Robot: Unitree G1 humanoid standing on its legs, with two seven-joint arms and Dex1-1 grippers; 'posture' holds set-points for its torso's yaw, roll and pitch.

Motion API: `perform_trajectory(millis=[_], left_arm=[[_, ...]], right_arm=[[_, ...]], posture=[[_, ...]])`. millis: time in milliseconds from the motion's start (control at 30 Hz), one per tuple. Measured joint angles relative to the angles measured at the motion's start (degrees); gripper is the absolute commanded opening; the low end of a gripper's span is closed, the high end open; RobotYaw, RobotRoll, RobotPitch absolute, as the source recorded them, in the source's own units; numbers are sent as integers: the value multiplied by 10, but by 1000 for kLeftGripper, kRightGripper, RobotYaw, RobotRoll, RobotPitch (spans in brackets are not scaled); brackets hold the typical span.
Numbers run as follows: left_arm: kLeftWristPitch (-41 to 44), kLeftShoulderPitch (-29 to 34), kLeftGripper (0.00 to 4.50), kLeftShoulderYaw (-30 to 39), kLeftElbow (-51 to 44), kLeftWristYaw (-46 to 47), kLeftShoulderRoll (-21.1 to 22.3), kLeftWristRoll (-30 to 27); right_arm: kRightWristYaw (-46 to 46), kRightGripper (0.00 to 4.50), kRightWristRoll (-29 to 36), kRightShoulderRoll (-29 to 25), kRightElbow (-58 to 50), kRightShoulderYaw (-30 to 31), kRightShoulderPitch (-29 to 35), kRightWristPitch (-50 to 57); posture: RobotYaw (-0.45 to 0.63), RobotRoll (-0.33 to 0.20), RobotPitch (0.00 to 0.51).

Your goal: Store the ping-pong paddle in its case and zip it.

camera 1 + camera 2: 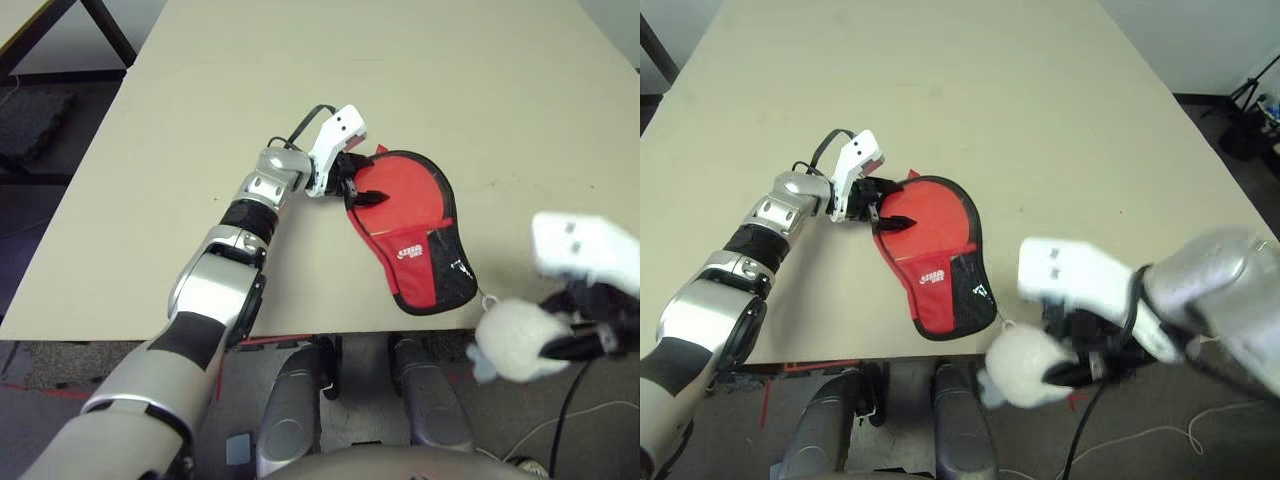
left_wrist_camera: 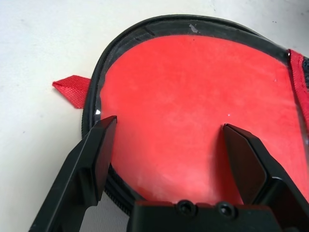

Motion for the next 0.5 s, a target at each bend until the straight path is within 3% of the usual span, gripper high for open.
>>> perform_trajectory(millis=[67, 167, 500], left_arm=[[12, 8, 4500, 0, -22, -2, -2, -4], [34, 25, 4500, 1, -57, -4, -2, -11], [93, 75, 4500, 11, -166, 17, -2, -37]], right_arm=[[-72, 4459, -19, 87, 97, -11, -67, 27], [-215, 4459, -82, 192, 214, -60, -104, 13], [-512, 4459, -240, 276, 324, -129, -49, -169]], posture=[[-146, 0, 261], [-132, 0, 263], [-91, 0, 264]])
